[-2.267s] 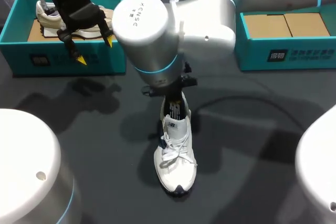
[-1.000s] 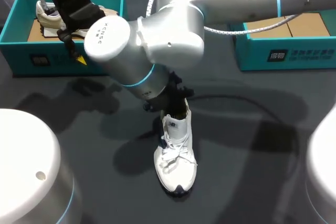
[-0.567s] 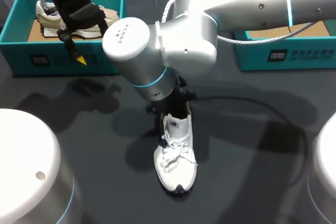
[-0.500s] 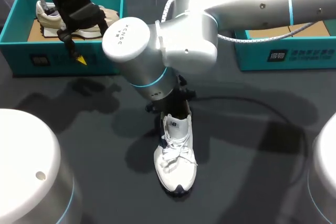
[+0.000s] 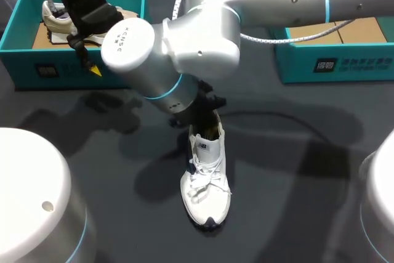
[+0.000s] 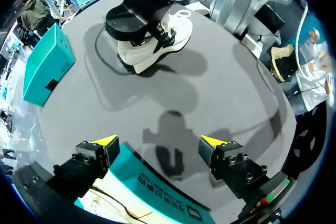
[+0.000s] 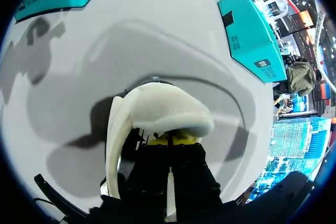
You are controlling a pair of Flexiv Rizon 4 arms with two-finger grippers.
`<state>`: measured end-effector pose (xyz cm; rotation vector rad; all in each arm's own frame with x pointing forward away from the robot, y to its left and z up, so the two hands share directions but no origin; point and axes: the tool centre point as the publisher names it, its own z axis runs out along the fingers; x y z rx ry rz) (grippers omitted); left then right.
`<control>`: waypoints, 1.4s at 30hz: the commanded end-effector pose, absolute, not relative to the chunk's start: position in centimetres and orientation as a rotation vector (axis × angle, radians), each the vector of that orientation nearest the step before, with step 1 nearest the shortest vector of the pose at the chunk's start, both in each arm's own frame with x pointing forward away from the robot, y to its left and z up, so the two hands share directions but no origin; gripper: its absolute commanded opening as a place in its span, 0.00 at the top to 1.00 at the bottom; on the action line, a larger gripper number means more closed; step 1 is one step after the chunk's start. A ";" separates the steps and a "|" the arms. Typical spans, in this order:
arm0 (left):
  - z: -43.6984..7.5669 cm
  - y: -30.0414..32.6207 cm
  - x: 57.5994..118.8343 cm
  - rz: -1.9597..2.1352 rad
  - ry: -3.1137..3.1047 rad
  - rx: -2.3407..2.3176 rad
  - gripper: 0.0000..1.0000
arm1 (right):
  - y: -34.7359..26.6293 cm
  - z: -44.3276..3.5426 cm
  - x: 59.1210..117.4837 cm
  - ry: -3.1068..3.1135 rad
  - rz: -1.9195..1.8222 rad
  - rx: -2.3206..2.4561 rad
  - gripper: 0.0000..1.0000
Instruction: Take the shoe out of the shoebox, open the shoe tongue, remove and reinsert the insole, then place the shoe into the shoebox
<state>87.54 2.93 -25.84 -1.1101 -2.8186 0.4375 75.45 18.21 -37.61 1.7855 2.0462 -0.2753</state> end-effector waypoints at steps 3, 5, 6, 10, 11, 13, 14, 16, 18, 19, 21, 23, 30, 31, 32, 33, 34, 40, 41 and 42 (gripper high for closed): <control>-25.8 3.0 87.5 0.435 -2.819 -1.111 0.00 | 17.5 -40.6 75.9 2.083 -0.299 1.855 1.00; -25.8 3.0 87.5 0.435 -2.819 -1.111 0.00 | 17.6 -41.0 75.8 2.100 -0.292 1.864 1.00; -25.8 3.0 87.5 0.435 -2.819 -1.111 0.00 | 17.8 -41.1 75.8 2.108 -0.290 1.865 1.00; -25.8 3.0 87.5 0.435 -2.819 -1.111 0.00 | 18.8 -40.1 75.6 2.124 -0.255 1.850 1.00; -25.8 3.0 87.5 0.435 -2.819 -1.111 0.00 | 18.9 -39.7 75.6 2.121 -0.249 1.856 1.00; -25.8 3.0 87.5 0.435 -2.819 -1.111 0.00 | 19.0 -38.6 75.6 2.106 -0.246 1.894 1.00; -25.8 3.0 87.5 0.435 -2.819 -1.111 0.00 | 19.0 -38.1 75.6 2.103 -0.239 1.907 1.00; -25.8 3.0 87.5 0.435 -2.819 -1.111 0.00 | 19.2 -37.4 75.7 2.102 -0.224 1.927 1.00; -25.8 3.0 87.5 0.435 -2.819 -1.111 0.00 | 19.4 -36.8 75.8 2.100 -0.209 1.925 1.00; -25.8 3.0 87.5 0.435 -2.819 -1.111 0.00 | 19.5 -36.6 75.8 2.094 -0.212 1.921 1.00; -25.8 3.0 87.5 0.435 -2.819 -1.111 0.00 | 19.5 -36.4 75.9 2.086 -0.202 1.917 1.00; -25.8 3.0 87.5 0.435 -2.819 -1.111 0.00 | 19.2 -36.5 76.1 2.089 -0.175 1.970 1.00; -25.8 3.0 87.5 0.435 -2.819 -1.111 0.00 | 18.7 -38.9 76.8 2.188 -0.112 2.049 1.00; -25.8 3.0 87.5 0.435 -2.819 -1.111 0.00 | 18.7 -39.2 76.8 2.196 -0.112 2.057 1.00; -25.8 3.0 87.5 0.435 -2.819 -1.111 0.00 | 18.8 -39.6 76.8 2.206 -0.109 2.065 1.00; -25.8 3.0 87.5 0.435 -2.819 -1.111 0.00 | 18.9 -39.9 76.7 2.217 -0.107 2.070 1.00; -25.8 3.0 87.5 0.435 -2.819 -1.111 0.00 | 19.0 -40.2 76.7 2.228 -0.104 2.074 1.00; -25.8 3.0 87.5 0.435 -2.819 -1.111 0.00 | 19.9 -40.9 75.7 2.265 -0.113 2.094 1.00; -25.8 3.0 87.5 0.435 -2.819 -1.111 0.00 | 20.1 -40.8 75.5 2.265 -0.113 2.098 1.00; -25.8 3.0 87.5 0.435 -2.819 -1.111 0.00 | 20.2 -40.6 75.2 2.265 -0.116 2.102 1.00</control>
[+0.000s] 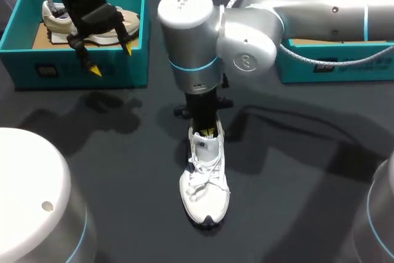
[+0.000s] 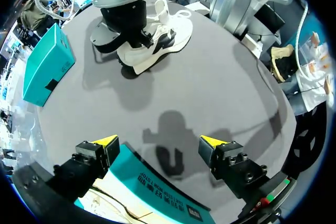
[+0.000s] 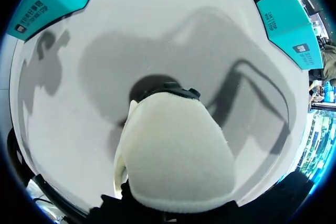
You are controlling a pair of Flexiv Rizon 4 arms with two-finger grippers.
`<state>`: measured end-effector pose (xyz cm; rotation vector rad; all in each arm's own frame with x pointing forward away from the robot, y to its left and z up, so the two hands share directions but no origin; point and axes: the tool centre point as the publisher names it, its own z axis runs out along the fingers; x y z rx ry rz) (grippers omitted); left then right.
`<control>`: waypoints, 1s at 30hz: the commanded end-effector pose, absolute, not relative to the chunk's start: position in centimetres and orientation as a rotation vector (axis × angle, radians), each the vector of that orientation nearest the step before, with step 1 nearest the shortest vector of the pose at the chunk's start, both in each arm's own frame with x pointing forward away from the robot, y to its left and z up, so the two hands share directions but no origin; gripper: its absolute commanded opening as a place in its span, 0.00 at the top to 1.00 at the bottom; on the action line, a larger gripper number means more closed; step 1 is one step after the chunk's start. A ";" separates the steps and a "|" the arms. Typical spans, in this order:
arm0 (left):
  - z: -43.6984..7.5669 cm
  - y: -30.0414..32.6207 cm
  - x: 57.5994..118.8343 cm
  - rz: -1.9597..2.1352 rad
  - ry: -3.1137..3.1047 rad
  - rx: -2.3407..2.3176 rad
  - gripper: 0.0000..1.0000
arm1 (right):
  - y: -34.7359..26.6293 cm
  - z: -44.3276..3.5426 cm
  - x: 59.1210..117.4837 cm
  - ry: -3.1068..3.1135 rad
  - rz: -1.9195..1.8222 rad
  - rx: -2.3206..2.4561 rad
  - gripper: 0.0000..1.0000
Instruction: Take the shoe out of the shoebox, open the shoe tongue, remove and reinsert the insole, then place the shoe into the shoebox
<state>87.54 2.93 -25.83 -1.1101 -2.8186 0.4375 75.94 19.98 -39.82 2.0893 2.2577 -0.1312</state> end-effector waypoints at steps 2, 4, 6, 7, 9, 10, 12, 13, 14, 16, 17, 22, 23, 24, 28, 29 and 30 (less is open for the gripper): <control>-25.8 3.0 87.5 0.435 -2.819 -1.111 0.00 | 20.4 -39.9 74.9 2.261 -0.120 2.108 1.00; -25.8 3.0 87.5 0.435 -2.819 -1.111 0.00 | 20.6 -38.9 74.7 2.251 -0.128 2.093 1.00; -25.8 3.0 87.5 0.435 -2.819 -1.111 0.00 | 20.6 -37.7 74.7 2.242 -0.124 2.079 1.00; -25.8 3.0 87.5 0.435 -2.819 -1.111 0.00 | 20.6 -37.3 74.7 2.240 -0.124 2.077 1.00; -25.8 3.0 87.5 0.435 -2.819 -1.111 0.00 | 20.5 -36.1 74.6 2.238 -0.121 2.066 1.00; -25.8 3.0 87.5 0.435 -2.819 -1.111 0.00 | 20.5 -35.6 74.5 2.242 -0.117 2.061 1.00; -25.8 3.0 87.5 0.435 -2.819 -1.111 0.00 | 20.4 -34.7 74.4 2.255 -0.105 2.056 1.00; -25.8 3.0 87.5 0.435 -2.819 -1.111 0.00 | 20.4 -34.4 74.3 2.268 -0.098 2.051 1.00; -25.8 3.0 87.5 0.435 -2.819 -1.111 0.00 | 20.3 -34.2 74.2 2.272 -0.094 2.050 1.00; -25.8 3.0 87.5 0.435 -2.819 -1.111 0.00 | 20.1 -34.0 74.1 2.275 -0.108 2.061 1.00; -25.8 3.0 87.5 0.435 -2.819 -1.111 0.00 | 20.0 -33.9 74.1 2.277 -0.114 2.069 1.00; -25.8 3.0 87.5 0.435 -2.819 -1.111 0.00 | 19.3 -34.3 73.7 2.319 -0.105 2.116 1.00; -25.8 3.0 87.5 0.435 -2.819 -1.111 0.00 | 19.3 -34.3 73.6 2.339 -0.096 2.118 1.00; -25.8 3.0 87.5 0.435 -2.819 -1.111 0.00 | 19.2 -34.3 73.5 2.351 -0.091 2.119 1.00; -25.8 3.0 87.5 0.435 -2.819 -1.111 0.00 | 19.4 -34.5 73.1 2.396 -0.085 2.120 1.00; -25.8 3.0 87.5 0.435 -2.819 -1.111 0.00 | 19.4 -34.5 73.1 2.399 -0.087 2.122 1.00; -25.8 3.0 87.5 0.435 -2.819 -1.111 0.00 | 19.5 -34.6 72.9 2.409 -0.090 2.127 1.00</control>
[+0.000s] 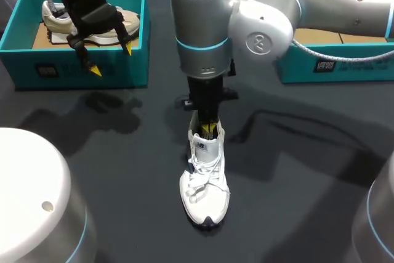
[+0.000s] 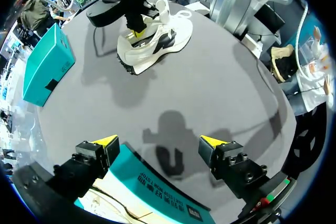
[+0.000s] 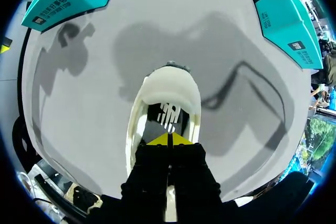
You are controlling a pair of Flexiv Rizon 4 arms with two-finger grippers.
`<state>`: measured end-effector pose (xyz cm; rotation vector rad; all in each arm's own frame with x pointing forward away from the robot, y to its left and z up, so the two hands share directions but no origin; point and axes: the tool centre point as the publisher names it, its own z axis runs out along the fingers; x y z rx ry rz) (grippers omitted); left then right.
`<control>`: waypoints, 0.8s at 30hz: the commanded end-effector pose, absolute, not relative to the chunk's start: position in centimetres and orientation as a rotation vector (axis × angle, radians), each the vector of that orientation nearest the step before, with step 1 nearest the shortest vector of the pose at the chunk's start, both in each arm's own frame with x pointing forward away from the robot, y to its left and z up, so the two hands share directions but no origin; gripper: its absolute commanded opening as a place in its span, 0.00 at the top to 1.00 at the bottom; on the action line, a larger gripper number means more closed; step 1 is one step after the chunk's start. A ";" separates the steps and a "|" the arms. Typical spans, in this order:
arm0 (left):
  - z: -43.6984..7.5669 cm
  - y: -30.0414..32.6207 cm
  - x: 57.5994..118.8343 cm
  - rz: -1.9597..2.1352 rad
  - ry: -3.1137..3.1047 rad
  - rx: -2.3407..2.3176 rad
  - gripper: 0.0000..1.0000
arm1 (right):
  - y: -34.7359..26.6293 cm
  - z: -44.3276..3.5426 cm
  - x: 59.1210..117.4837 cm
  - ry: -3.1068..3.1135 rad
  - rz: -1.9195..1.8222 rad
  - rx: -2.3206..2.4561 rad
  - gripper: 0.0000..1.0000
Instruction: Take the shoe out of the shoebox, open the shoe tongue, remove and reinsert the insole, then place the shoe into the shoebox
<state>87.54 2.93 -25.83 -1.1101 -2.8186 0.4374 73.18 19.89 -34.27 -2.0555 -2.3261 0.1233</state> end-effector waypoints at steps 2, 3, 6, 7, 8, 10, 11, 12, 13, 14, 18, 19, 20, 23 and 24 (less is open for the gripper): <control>-25.8 3.0 87.5 0.435 -2.819 -1.111 0.00 | 19.7 -34.7 72.6 -2.292 0.098 -2.020 0.89; -25.8 3.0 87.5 0.435 -2.819 -1.111 0.00 | 19.9 -34.7 72.4 -2.289 0.108 -2.015 0.86; -25.8 3.0 87.5 0.435 -2.819 -1.111 0.00 | 20.3 -34.4 71.9 -2.277 0.144 -2.029 0.80; -25.8 3.0 87.5 0.435 -2.819 -1.111 0.00 | 20.4 -34.4 71.8 -2.271 0.158 -2.037 0.80; -25.8 3.0 87.5 0.435 -2.819 -1.111 0.00 | 20.5 -34.3 71.7 -2.263 0.171 -2.044 0.79; -25.8 3.0 87.5 0.435 -2.819 -1.111 0.00 | 20.8 -34.3 71.5 -2.256 0.183 -2.047 0.77; -25.8 3.0 87.5 0.435 -2.819 -1.111 0.00 | 20.9 -34.3 71.4 -2.251 0.189 -2.051 0.77; -25.8 3.0 87.5 0.435 -2.819 -1.111 0.00 | 21.0 -34.3 71.4 -2.245 0.200 -2.053 0.76; -25.8 3.0 87.5 0.435 -2.819 -1.111 0.00 | 21.1 -34.3 71.3 -2.242 0.207 -2.054 0.76; -25.8 3.0 87.5 0.435 -2.819 -1.111 0.00 | 21.2 -34.3 71.2 -2.241 0.212 -2.056 0.76; -25.8 3.0 87.5 0.435 -2.819 -1.111 0.00 | 21.5 -34.0 71.0 -2.240 0.231 -2.065 0.75; -25.8 3.0 87.5 0.435 -2.819 -1.111 0.00 | 21.5 -34.0 70.9 -2.238 0.232 -2.069 0.75; -25.8 3.0 87.5 0.435 -2.819 -1.111 0.00 | 21.5 -33.9 70.8 -2.232 0.232 -2.075 0.75; -25.8 3.0 87.5 0.435 -2.819 -1.111 0.00 | 21.4 -34.1 70.6 -2.216 0.230 -2.086 0.74; -25.8 3.0 87.5 0.435 -2.819 -1.111 0.00 | 21.4 -34.1 70.5 -2.212 0.230 -2.087 0.74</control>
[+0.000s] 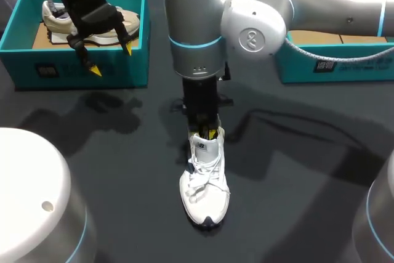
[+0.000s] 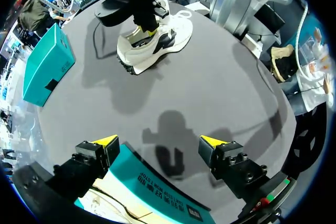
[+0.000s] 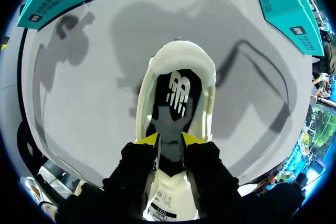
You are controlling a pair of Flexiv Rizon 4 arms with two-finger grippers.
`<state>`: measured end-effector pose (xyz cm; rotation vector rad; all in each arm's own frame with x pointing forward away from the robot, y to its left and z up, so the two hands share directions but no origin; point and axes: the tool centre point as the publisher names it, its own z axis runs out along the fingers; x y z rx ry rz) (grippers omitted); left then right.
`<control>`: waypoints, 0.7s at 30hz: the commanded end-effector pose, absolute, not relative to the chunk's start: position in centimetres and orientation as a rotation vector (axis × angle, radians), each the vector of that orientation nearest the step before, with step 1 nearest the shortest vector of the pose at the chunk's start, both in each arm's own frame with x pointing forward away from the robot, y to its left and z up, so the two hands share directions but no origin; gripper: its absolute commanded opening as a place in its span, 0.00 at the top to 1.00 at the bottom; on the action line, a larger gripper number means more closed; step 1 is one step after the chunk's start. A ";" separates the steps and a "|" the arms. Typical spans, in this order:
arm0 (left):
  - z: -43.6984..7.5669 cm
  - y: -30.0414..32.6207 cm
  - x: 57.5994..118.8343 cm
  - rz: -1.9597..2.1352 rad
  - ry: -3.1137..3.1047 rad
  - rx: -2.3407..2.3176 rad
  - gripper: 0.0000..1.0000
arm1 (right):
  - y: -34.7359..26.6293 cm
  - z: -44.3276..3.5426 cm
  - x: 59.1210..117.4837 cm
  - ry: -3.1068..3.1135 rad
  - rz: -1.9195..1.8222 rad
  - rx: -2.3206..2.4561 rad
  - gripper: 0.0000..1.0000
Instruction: Take the shoe out of the shoebox, open the shoe tongue, remove and reinsert the insole, then place the shoe into the shoebox
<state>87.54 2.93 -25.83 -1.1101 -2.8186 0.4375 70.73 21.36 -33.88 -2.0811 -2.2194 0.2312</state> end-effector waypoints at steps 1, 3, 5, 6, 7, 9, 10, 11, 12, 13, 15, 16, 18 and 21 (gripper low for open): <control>-25.8 3.0 87.5 0.435 -2.819 -1.111 0.00 | 21.4 -34.2 70.4 -2.208 0.227 -2.089 0.74; -25.8 3.0 87.5 0.435 -2.819 -1.111 0.00 | 21.3 -34.3 70.3 -2.199 0.225 -2.094 0.73; -25.8 3.0 87.5 0.435 -2.819 -1.111 0.00 | 21.1 -34.3 70.1 -2.192 0.222 -2.102 0.73; -25.8 3.0 87.5 0.435 -2.819 -1.111 0.00 | 21.1 -34.3 70.0 -2.190 0.222 -2.105 0.72; -25.8 3.0 87.5 0.435 -2.819 -1.111 0.00 | 21.0 -34.3 70.0 -2.187 0.221 -2.108 0.72; -25.8 3.0 87.5 0.435 -2.819 -1.111 0.00 | 20.9 -34.3 69.9 -2.184 0.221 -2.111 0.71; -25.8 3.0 87.5 0.435 -2.819 -1.111 0.00 | 20.9 -34.2 69.8 -2.184 0.221 -2.112 0.70; -25.8 3.0 87.5 0.435 -2.819 -1.111 0.00 | 20.9 -34.2 69.8 -2.183 0.221 -2.113 0.69; -25.8 3.0 87.5 0.435 -2.819 -1.111 0.00 | 20.9 -34.2 69.7 -2.182 0.221 -2.114 0.67; -25.8 3.0 87.5 0.435 -2.819 -1.111 0.00 | 20.9 -34.2 69.7 -2.181 0.222 -2.114 0.66; -25.8 3.0 87.5 0.435 -2.819 -1.111 0.00 | 20.9 -34.1 69.5 -2.179 0.223 -2.116 0.65; -25.8 3.0 87.5 0.435 -2.819 -1.111 0.00 | 20.8 -34.1 69.5 -2.178 0.223 -2.117 0.64; -25.8 3.0 87.5 0.435 -2.819 -1.111 0.00 | 20.8 -34.1 69.4 -2.174 0.224 -2.118 0.62; -25.8 3.0 87.5 0.435 -2.819 -1.111 0.00 | 20.8 -34.1 69.2 -2.169 0.226 -2.120 0.58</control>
